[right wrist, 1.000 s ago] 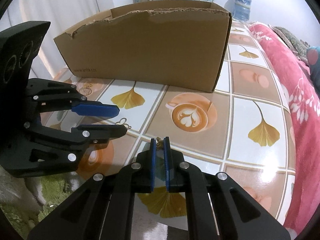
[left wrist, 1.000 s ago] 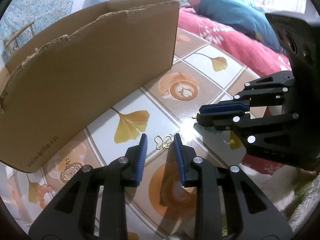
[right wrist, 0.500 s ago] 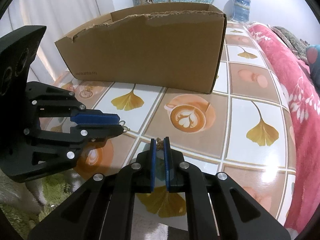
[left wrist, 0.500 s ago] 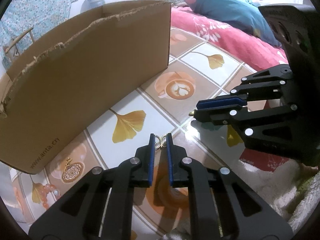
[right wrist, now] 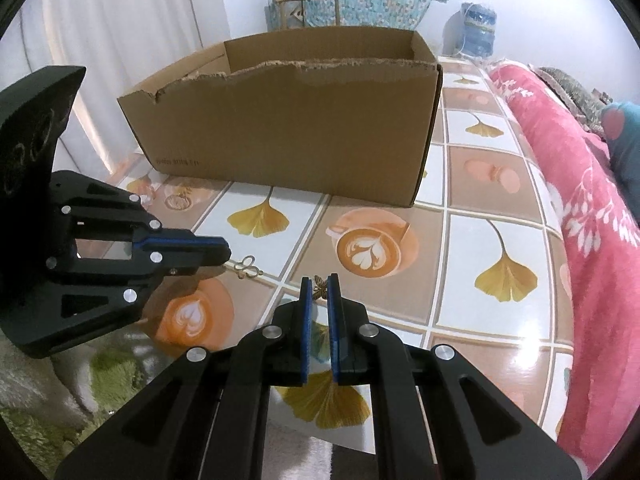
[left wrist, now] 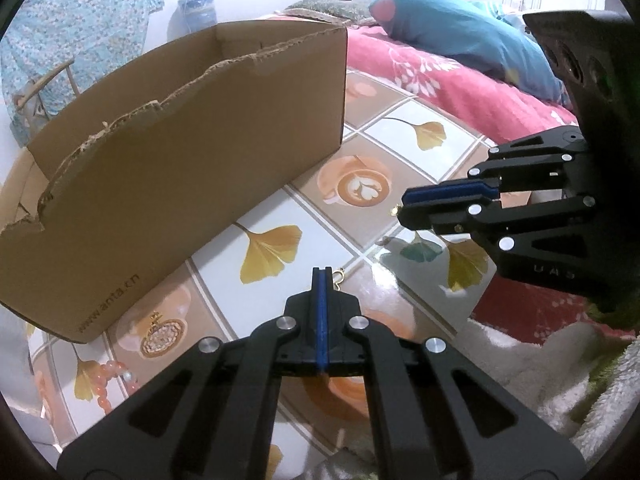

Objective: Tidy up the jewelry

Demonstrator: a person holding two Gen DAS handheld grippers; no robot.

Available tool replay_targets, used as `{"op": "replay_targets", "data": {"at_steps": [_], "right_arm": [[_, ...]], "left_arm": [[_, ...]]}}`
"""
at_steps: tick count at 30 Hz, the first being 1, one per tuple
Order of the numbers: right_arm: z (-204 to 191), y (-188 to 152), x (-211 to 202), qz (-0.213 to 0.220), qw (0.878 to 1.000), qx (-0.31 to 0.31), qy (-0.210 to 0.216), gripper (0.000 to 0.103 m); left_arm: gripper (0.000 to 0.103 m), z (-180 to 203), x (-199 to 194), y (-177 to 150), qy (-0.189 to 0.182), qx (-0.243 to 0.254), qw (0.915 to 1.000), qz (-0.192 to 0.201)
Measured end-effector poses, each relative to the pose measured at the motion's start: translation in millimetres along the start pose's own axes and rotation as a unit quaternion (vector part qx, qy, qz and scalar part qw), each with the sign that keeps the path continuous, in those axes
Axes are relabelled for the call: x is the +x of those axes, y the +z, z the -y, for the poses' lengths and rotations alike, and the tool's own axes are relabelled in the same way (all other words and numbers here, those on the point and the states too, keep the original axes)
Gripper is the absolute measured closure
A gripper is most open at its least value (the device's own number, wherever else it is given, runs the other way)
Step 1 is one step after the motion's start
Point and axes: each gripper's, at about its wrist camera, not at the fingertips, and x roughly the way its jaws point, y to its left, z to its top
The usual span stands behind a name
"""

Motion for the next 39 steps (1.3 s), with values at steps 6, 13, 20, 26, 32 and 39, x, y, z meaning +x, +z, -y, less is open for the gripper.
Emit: {"op": "replay_targets", "data": {"at_steps": [6,13,20,26,32,39], "right_arm": [[0.6,-0.9,-2.2,0.004,1.0,0.0,-0.005,0.095],[3.4,-0.6,-2.2,0.009,1.0,0.006,-0.004,0.095],[9.5,-1.2,0.5,0.011,1.0,0.014,0.0,0.095],[13.4,-1.8,1.6,0.012,1.0,0.018,0.001,0.095],[15.8,-0.4,-0.3,0.017,1.0,0.019,0.001,0.095],[15.1,2.3,-6.5,0.024,1.0,0.014,-0.003,0.095]], "left_arm": [[0.071,1.3,9.2,2.8,0.002,-0.004,1.0,-0.008],[0.071,-1.0,23.1,6.2,-0.01,-0.015,0.9996,-0.021],[0.086,-2.5,24.6,8.3,0.001,-0.013,0.9996,-0.025],[0.088,1.9,25.6,9.0,0.005,-0.004,0.9996,-0.028],[0.088,2.7,25.3,7.4,0.006,-0.003,0.9997,-0.022],[0.103,1.1,15.2,6.7,0.007,-0.002,0.9999,-0.011]]}}
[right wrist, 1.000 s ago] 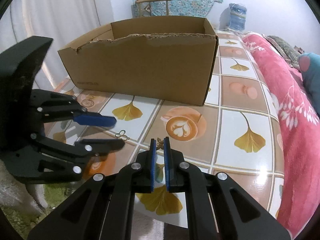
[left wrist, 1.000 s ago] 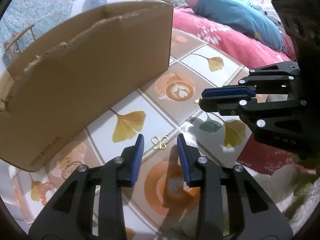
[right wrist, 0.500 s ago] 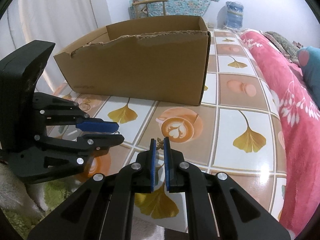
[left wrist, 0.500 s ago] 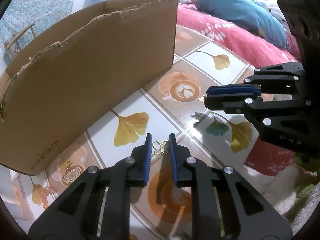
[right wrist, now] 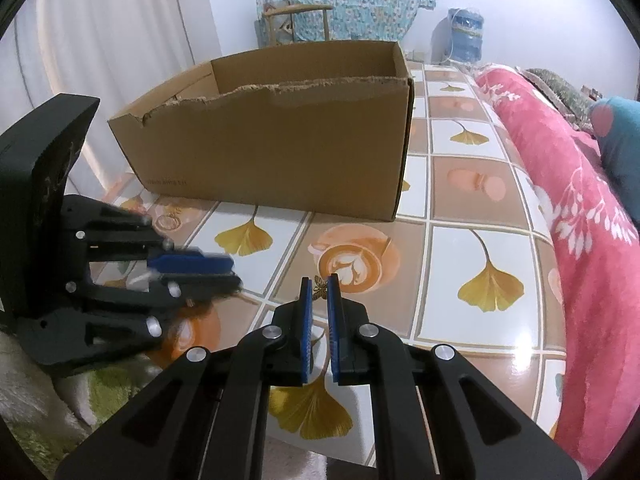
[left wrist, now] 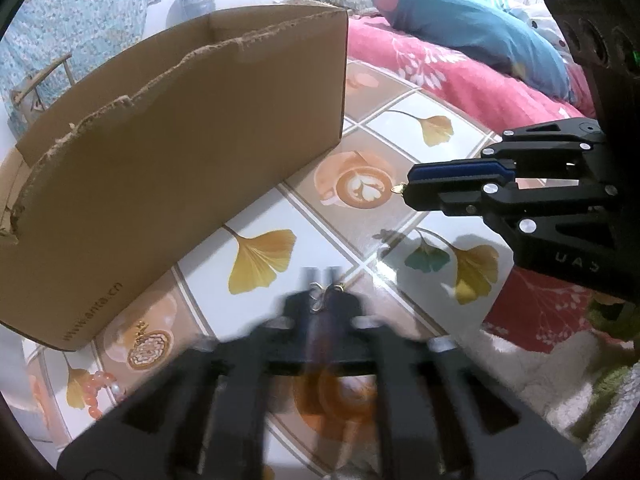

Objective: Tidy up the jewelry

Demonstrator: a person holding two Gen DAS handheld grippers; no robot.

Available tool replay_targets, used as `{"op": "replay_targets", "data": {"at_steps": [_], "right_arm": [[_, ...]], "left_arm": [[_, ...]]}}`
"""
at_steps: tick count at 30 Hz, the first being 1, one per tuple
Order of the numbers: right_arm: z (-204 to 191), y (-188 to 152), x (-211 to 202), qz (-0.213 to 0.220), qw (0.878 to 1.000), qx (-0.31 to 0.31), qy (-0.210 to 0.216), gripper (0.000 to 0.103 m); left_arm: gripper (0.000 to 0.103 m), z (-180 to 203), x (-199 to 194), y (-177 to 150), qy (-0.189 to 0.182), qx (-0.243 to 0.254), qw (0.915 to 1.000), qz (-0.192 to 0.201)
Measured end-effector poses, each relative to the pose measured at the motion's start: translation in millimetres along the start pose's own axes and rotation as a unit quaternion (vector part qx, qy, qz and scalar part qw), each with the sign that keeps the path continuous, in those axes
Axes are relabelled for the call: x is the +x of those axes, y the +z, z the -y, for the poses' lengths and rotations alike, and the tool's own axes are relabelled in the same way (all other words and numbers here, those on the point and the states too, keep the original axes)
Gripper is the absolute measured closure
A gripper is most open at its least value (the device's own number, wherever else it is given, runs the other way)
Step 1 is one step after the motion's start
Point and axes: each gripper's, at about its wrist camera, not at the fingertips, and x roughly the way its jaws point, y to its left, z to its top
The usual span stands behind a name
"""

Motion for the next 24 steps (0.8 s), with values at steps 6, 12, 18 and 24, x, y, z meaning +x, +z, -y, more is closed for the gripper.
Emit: {"op": "replay_targets", "data": {"at_steps": [6,12,18,24], "right_arm": [[-3.6,6.4,-11.3,0.017,1.0,-0.01,-0.008,0.095],[-7.1,14.2,-23.0,0.034,0.999,-0.012,-0.01,0.095],[-12.0,25.7,-35.4,0.058,0.998,-0.02,-0.006,0.095],[-15.7,26.2,-36.5,0.059,0.998,-0.02,-0.009,0.095]], "left_arm": [[0.103,-5.3,-14.2,-2.0,0.002,-0.008,0.9999,0.015],[0.093,-2.4,-19.7,-7.1,-0.011,-0.005,0.9998,0.016],[0.075,-1.1,-8.9,-12.8,-0.01,0.001,0.9999,0.006],[0.079,-1.3,-1.7,-13.7,-0.008,0.012,0.9999,0.006]]}}
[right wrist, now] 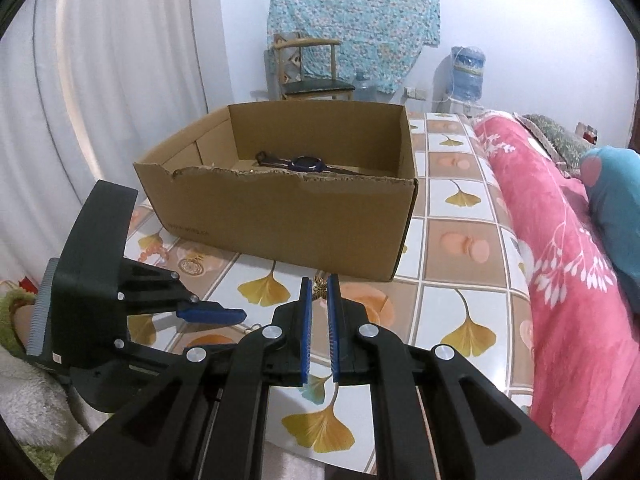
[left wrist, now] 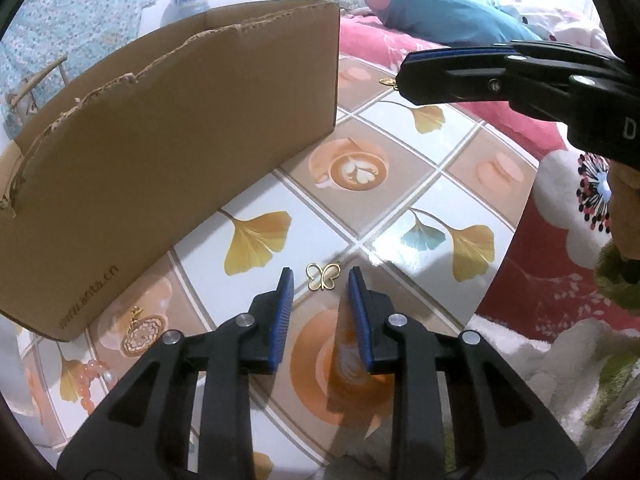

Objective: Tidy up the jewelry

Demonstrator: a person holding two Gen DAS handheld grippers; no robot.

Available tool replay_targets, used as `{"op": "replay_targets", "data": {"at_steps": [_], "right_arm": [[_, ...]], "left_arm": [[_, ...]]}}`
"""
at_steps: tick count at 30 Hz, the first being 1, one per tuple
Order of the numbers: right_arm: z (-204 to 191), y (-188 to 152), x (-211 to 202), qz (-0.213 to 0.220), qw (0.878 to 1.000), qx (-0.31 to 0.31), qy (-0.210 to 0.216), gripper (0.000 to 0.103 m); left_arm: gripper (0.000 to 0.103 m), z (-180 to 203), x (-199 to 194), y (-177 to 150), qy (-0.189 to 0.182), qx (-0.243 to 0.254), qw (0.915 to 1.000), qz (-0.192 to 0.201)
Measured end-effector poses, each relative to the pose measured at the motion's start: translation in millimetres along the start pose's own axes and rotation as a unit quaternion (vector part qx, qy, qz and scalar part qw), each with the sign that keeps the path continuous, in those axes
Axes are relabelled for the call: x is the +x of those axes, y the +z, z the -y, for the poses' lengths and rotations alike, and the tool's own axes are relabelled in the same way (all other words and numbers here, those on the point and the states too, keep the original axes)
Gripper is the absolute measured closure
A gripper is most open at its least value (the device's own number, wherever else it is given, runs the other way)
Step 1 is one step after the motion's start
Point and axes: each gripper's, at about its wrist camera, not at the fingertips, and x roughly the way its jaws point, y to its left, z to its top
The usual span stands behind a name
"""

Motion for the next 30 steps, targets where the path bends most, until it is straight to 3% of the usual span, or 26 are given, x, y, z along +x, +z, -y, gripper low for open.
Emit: {"op": "replay_targets", "data": {"at_steps": [2,4,9,10,18,19,22,30], "right_arm": [[-0.3,-0.8,-0.4,0.0,1.0,0.003,0.0,0.095],[0.0,-1.3,-0.4,0.0,1.0,0.006,-0.001,0.095],[1.5,-2.0,-0.4,0.002,1.0,0.008,-0.001,0.095],[1.8,-2.2,-0.8,0.002,1.0,0.009,-0.001,0.095],[2.0,-2.2,-2.7,0.004,1.0,0.009,-0.004,0.095],[1.9,-2.0,-2.4,0.004,1.0,0.009,-0.004,0.095],[1.1,-3.1,-1.4,0.002,1.0,0.011,-0.002,0.095],[7.7,-16.6,16.9,-0.023,0.999,0.031,0.013,0.095]], "left_arm": [[0.089,0.3,0.3,0.4,0.0,0.0,1.0,0.0],[0.093,0.0,0.2,0.9,0.002,0.001,1.0,0.0],[0.095,4.8,0.8,1.4,0.011,0.012,0.9999,0.001],[0.103,5.9,0.7,1.5,0.009,0.015,0.9998,0.001],[0.103,6.3,-2.4,2.5,0.009,0.01,0.9999,0.001],[0.101,5.7,-3.1,3.4,0.007,0.006,1.0,0.002],[0.084,4.8,-4.1,5.2,0.004,0.002,1.0,0.004],[0.083,2.1,4.7,7.3,0.002,-0.006,1.0,-0.006]]}}
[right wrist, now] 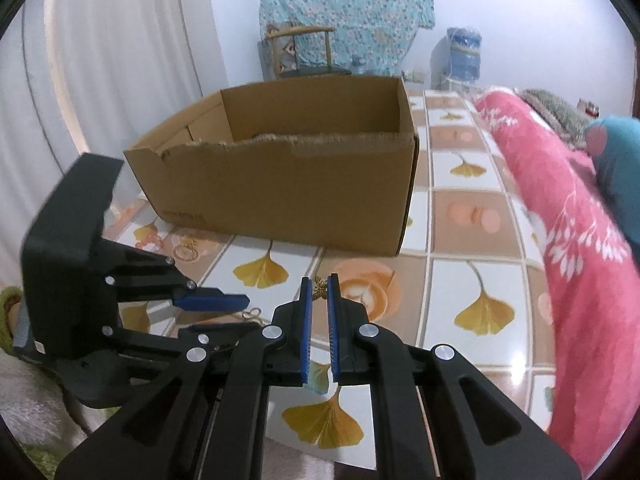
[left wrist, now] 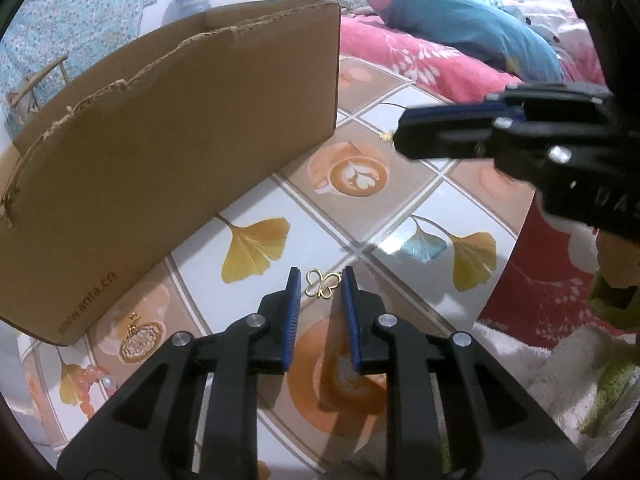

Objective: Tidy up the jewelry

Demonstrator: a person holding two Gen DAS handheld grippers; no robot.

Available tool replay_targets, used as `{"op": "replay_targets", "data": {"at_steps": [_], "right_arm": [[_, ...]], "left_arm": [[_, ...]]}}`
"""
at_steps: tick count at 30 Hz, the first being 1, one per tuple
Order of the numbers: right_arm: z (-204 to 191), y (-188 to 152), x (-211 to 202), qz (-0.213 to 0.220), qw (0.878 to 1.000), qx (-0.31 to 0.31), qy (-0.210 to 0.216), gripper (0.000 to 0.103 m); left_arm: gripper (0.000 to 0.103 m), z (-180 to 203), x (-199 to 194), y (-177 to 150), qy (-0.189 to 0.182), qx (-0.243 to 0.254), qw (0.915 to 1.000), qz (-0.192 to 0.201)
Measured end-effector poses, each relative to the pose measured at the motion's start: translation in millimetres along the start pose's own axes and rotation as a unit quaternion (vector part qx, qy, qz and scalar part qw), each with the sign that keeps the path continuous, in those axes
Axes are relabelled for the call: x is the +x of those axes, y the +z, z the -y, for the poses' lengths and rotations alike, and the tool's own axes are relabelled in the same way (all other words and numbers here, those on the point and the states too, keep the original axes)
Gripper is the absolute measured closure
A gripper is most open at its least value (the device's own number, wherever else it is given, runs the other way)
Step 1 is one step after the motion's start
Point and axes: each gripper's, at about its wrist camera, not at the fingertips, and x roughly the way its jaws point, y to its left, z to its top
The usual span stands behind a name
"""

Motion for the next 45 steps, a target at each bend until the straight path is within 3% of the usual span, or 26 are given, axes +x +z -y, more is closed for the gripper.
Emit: {"op": "replay_targets", "data": {"at_steps": [18,20,21,27,31,37,40,45], "right_arm": [[21.8,-14.0,22.2,-0.014,0.999,0.043,0.029,0.095],[23.6,-14.4,22.6,-0.014,0.998,0.045,0.029,0.095],[24.5,-14.4,22.7,-0.014,0.998,0.046,0.03,0.095],[26.1,-14.7,21.1,-0.012,0.998,0.046,0.031,0.095],[25.3,-14.7,20.2,-0.01,0.998,0.044,0.034,0.095],[25.6,-15.5,22.2,-0.011,0.998,0.048,0.037,0.095],[27.0,-15.8,23.0,-0.011,0.998,0.051,0.038,0.095],[29.6,-16.3,23.7,-0.011,0.998,0.053,0.04,0.095]], "left_arm": [[0.089,6.5,0.9,7.2,0.013,0.016,0.9996,-0.018],[0.103,7.5,0.4,7.2,0.013,0.02,0.9995,-0.019],[0.103,8.4,1.1,8.2,0.015,0.021,0.9995,-0.02],[0.102,3.6,-0.4,8.3,0.015,0.01,0.9994,-0.028],[0.074,3.8,-0.9,8.6,0.012,0.006,0.9993,-0.035],[0.074,1.0,1.3,10.0,0.008,-0.009,0.999,-0.044],[0.087,1.3,2.6,11.1,0.013,-0.012,0.9989,-0.043],[0.088,5.6,3.8,13.5,0.019,-0.004,0.9986,-0.049]]}}
